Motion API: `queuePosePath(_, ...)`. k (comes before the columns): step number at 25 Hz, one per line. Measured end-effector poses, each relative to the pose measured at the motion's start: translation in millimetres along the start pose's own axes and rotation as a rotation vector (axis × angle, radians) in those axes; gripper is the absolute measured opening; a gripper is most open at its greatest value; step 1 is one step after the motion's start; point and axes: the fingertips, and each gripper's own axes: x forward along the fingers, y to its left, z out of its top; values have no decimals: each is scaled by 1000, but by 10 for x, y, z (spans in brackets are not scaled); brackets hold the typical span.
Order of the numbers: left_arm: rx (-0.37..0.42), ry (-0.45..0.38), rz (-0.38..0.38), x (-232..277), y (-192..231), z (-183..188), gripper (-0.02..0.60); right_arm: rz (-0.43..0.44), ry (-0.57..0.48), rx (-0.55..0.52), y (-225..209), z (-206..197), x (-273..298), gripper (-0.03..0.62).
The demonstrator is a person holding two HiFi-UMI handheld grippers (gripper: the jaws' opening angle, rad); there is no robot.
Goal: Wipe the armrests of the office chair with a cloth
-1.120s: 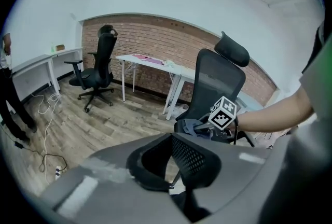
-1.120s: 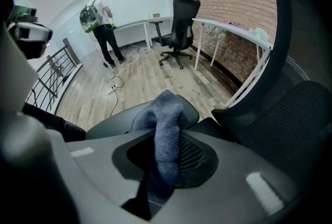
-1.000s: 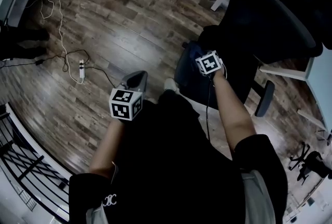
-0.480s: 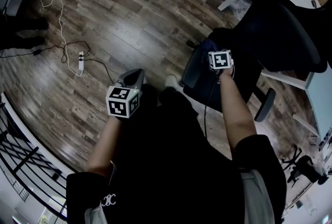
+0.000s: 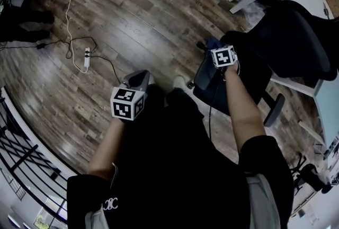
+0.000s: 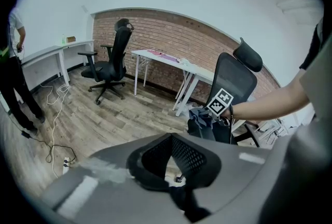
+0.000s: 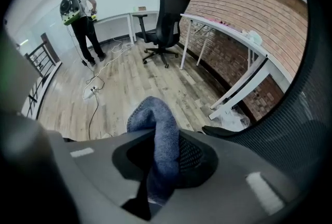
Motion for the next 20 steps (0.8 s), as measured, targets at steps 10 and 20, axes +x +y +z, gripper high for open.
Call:
queuePosePath(10,55,-1,-73,-24,-1,8,6,96,-20,40,875,-181,-72,80)
queuePosePath(20,139,4,-166,-8,-53,34,6,292,-77,39,1901,-567,-281,80)
